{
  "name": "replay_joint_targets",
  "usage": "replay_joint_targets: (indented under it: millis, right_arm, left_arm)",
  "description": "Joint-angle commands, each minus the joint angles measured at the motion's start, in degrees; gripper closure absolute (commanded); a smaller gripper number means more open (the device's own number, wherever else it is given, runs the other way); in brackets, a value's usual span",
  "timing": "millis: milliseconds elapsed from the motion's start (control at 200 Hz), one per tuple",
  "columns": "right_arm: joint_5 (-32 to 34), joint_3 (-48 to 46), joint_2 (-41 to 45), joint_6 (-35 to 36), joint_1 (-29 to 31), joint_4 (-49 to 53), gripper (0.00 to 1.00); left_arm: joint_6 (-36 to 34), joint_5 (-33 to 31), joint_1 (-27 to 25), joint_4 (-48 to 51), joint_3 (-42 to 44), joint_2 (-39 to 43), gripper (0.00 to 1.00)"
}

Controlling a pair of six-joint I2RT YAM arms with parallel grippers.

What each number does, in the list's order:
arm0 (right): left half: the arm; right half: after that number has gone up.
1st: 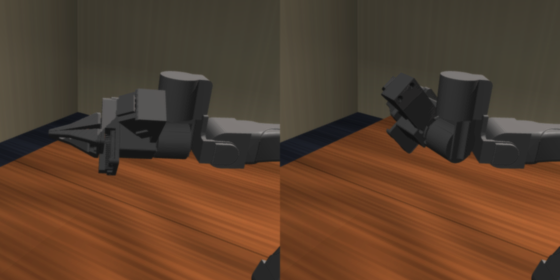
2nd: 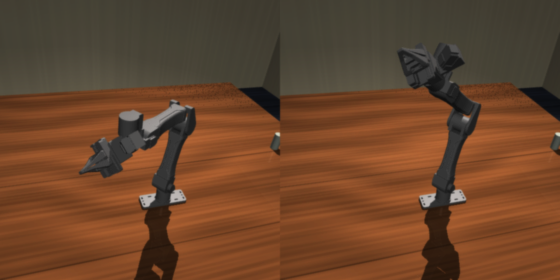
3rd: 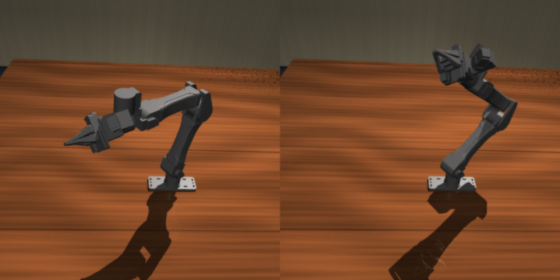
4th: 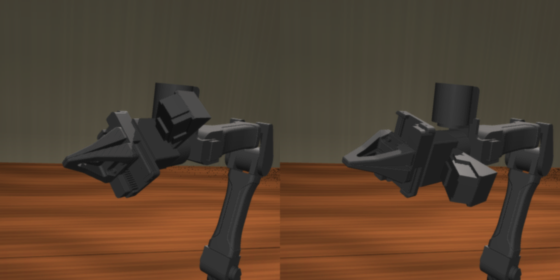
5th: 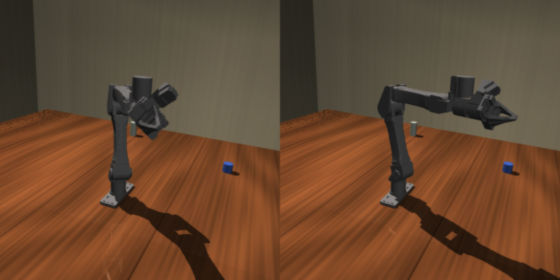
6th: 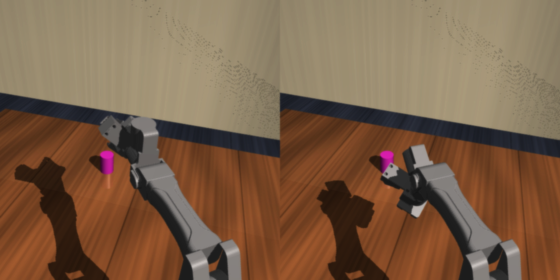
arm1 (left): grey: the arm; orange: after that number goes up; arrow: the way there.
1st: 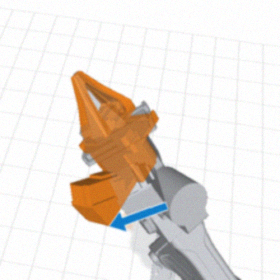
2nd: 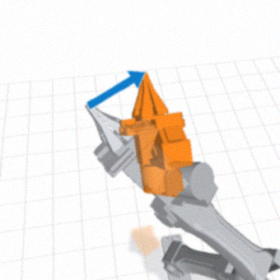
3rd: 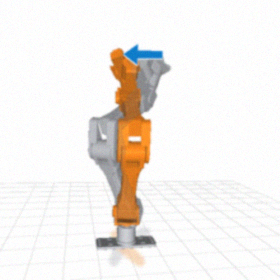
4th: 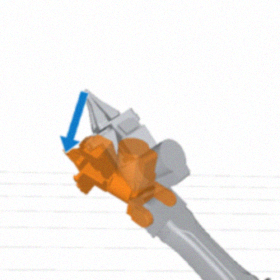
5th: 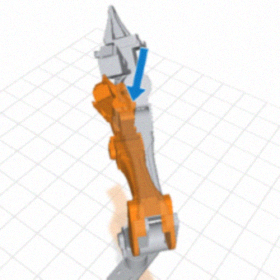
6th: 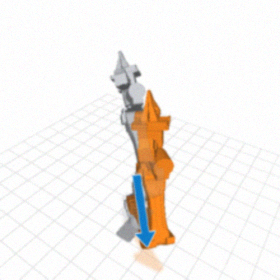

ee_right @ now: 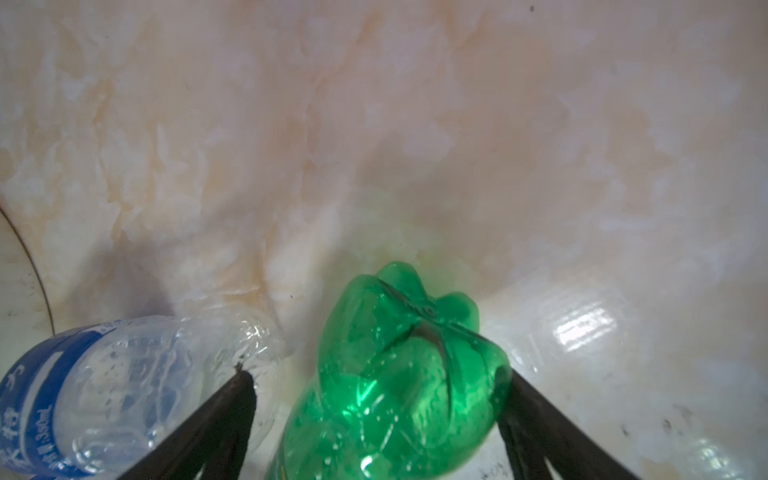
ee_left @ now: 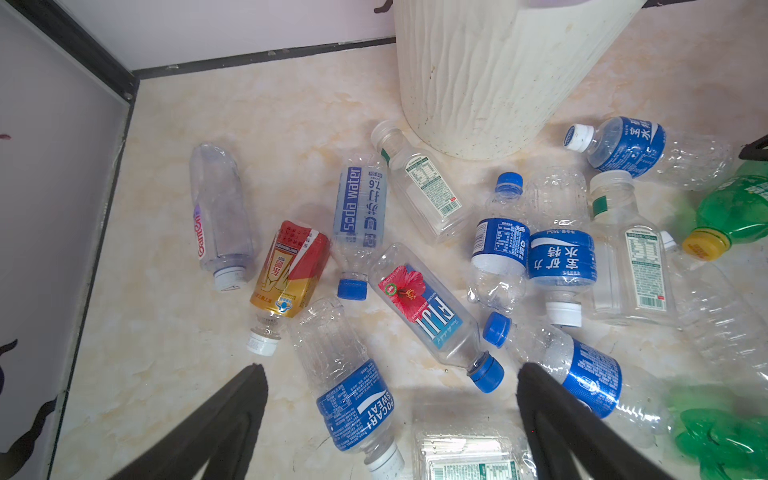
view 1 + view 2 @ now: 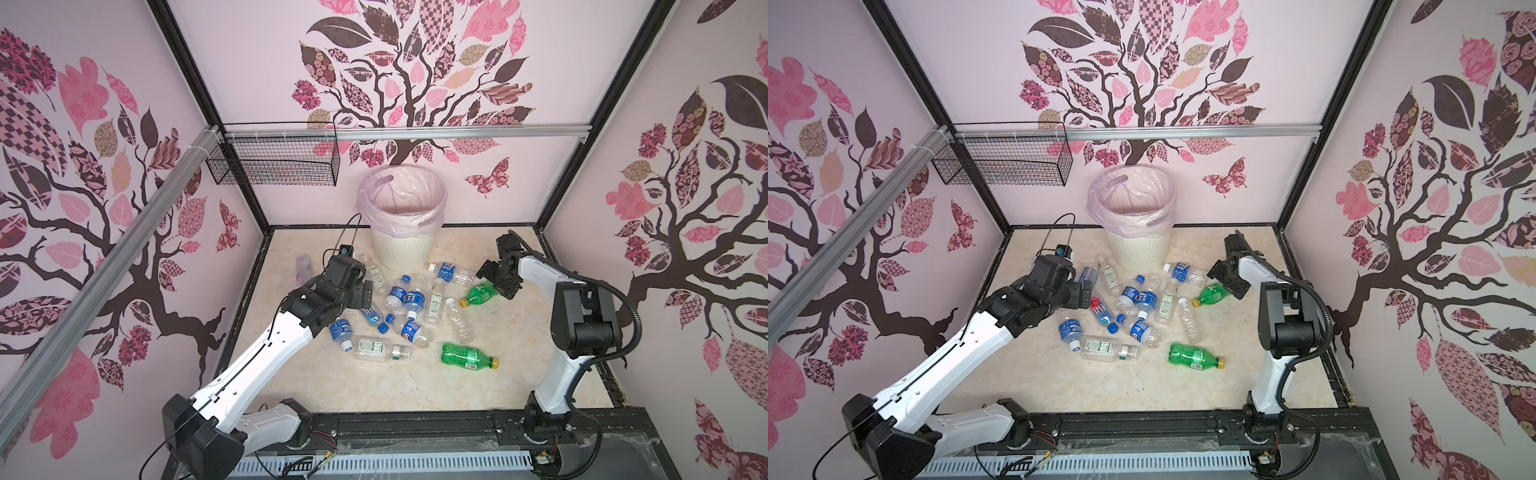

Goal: Throw the plastic bottles in the bin
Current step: 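Close the right gripper on the green soda bottle while the left arm advances, then lift the green bottle with the right gripper toward the left gripper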

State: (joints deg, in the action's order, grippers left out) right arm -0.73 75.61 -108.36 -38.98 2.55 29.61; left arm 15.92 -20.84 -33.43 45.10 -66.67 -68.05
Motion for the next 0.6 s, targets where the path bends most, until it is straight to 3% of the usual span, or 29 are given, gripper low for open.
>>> replay_joint_targets:
  millis: [0, 325, 595]
  right_arm:
    - [-1.9, 1.7, -3.0, -0.3, 0.0, 0.3, 0.13]
    - [-1.0, -0.4, -3.4, 0.4, 0.0, 0.1, 0.30]
    - [0.8, -2.3, -1.2, 1.3, 0.0, 0.8, 0.52]
  left_arm:
    - [-1.3, -2.0, -0.2, 0.5, -2.5, 1.3, 0.03]
    - [-0.5, -7.7, -0.1, -0.2, -2.6, 3.2, 0.03]
    - [1.0, -0.1, -0.2, -0.2, -2.9, 2.9, 0.03]
